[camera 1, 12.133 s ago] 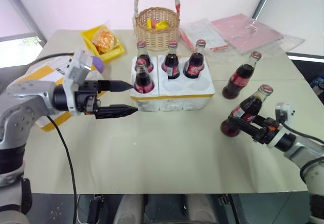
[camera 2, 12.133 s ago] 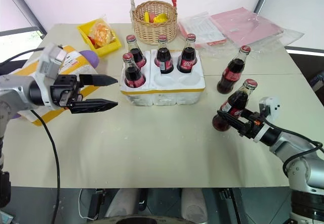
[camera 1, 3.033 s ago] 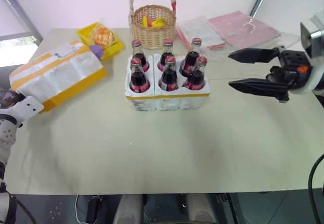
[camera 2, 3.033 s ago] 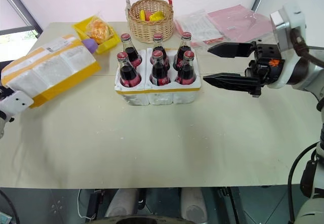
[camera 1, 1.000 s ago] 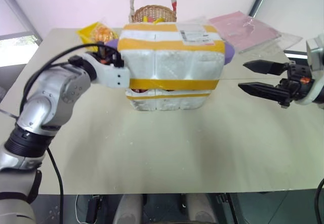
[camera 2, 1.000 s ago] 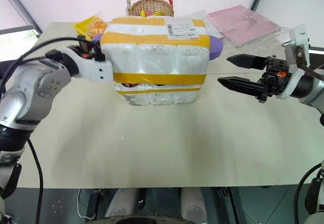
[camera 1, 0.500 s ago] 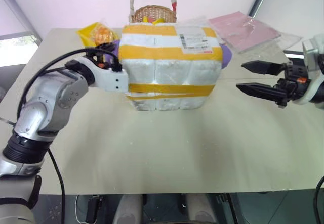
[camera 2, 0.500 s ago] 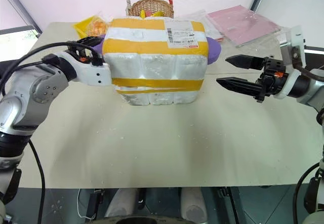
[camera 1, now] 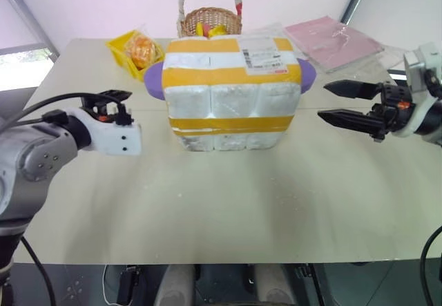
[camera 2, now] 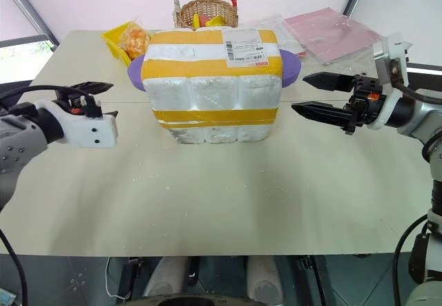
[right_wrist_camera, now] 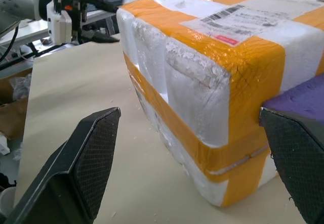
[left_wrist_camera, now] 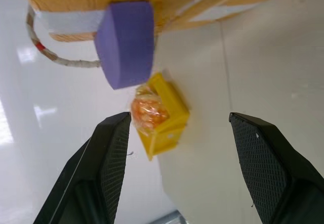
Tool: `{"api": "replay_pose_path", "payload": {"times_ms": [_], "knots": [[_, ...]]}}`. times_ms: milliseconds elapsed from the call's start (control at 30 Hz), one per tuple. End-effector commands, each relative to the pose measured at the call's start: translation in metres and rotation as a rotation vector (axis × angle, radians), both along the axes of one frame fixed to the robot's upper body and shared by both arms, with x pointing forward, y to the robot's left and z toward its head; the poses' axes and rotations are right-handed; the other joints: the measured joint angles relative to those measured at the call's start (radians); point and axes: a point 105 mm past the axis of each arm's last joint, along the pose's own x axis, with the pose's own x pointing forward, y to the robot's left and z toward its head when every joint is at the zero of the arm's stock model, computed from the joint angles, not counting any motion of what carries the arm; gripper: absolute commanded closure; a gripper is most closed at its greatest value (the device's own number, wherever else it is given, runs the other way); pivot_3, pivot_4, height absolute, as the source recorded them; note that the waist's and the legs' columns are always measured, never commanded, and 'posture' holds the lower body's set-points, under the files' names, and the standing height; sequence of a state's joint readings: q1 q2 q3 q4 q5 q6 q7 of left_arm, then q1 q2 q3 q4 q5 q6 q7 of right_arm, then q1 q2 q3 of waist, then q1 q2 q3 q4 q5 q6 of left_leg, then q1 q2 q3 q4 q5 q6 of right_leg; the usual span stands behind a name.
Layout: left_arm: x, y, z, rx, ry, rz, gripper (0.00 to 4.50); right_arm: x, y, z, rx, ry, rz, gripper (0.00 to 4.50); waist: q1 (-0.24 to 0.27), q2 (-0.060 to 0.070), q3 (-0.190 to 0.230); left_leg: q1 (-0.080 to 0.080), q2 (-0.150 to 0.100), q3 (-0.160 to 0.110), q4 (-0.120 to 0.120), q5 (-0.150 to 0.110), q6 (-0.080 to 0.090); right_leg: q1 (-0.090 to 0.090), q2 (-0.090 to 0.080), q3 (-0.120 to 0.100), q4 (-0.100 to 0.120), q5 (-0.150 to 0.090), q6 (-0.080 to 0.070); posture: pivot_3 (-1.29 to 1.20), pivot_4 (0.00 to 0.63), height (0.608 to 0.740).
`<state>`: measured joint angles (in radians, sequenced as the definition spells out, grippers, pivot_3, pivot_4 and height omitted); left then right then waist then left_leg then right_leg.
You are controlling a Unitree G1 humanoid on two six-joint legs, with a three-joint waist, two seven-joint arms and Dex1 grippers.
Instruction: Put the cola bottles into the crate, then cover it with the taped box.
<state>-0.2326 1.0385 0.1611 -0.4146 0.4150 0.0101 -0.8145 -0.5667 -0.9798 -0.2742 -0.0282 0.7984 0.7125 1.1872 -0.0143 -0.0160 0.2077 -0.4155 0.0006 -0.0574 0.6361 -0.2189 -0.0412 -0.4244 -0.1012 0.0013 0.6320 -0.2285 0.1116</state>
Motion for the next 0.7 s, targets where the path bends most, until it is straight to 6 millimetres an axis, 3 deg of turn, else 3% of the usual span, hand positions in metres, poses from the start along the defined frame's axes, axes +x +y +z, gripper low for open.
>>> {"api": "replay_pose_path", "payload": {"times_ms": [33,167,300,433,700], "knots": [[-0.012,0.010,0.015,-0.248,0.086,0.028,1.28,-0.001,-0.001,0.010,-0.007,-0.044,0.007,0.00,0.000,0.000,0.000,0.000,0.000,0.000,0.000,0.000,0.000,0.000,0.000,0.000,0.000,0.000,0.000,0.00,0.150,0.738],[-0.040,0.008,0.028,-0.865,0.467,-0.102,1.28,0.000,-0.007,0.006,-0.038,-0.033,-0.004,0.00,-0.003,0.000,0.000,0.000,0.000,0.000,0.000,0.000,0.000,0.000,0.000,0.000,0.000,0.000,0.000,0.00,0.150,0.738],[-0.063,0.022,0.047,-1.143,0.778,-0.167,1.28,0.003,-0.015,0.001,-0.070,-0.022,-0.025,0.00,-0.006,0.000,0.000,0.000,0.000,-0.001,0.001,0.000,0.000,0.000,0.000,0.000,0.001,0.000,0.000,0.00,0.150,0.738],[-0.073,0.030,0.052,-1.201,0.945,-0.174,1.28,0.005,-0.022,-0.009,-0.103,-0.006,-0.044,0.00,-0.008,0.000,0.000,0.002,0.000,0.000,0.000,0.000,0.000,0.001,0.001,0.000,0.001,0.000,0.000,0.00,0.150,0.738],[-0.065,0.033,0.047,-1.180,0.959,-0.167,1.28,0.004,-0.025,-0.016,-0.117,0.012,-0.048,0.00,-0.006,0.001,0.000,0.002,0.000,0.000,0.000,0.000,0.000,0.001,0.001,0.000,0.001,-0.002,-0.002,0.00,0.150,0.738]]}}
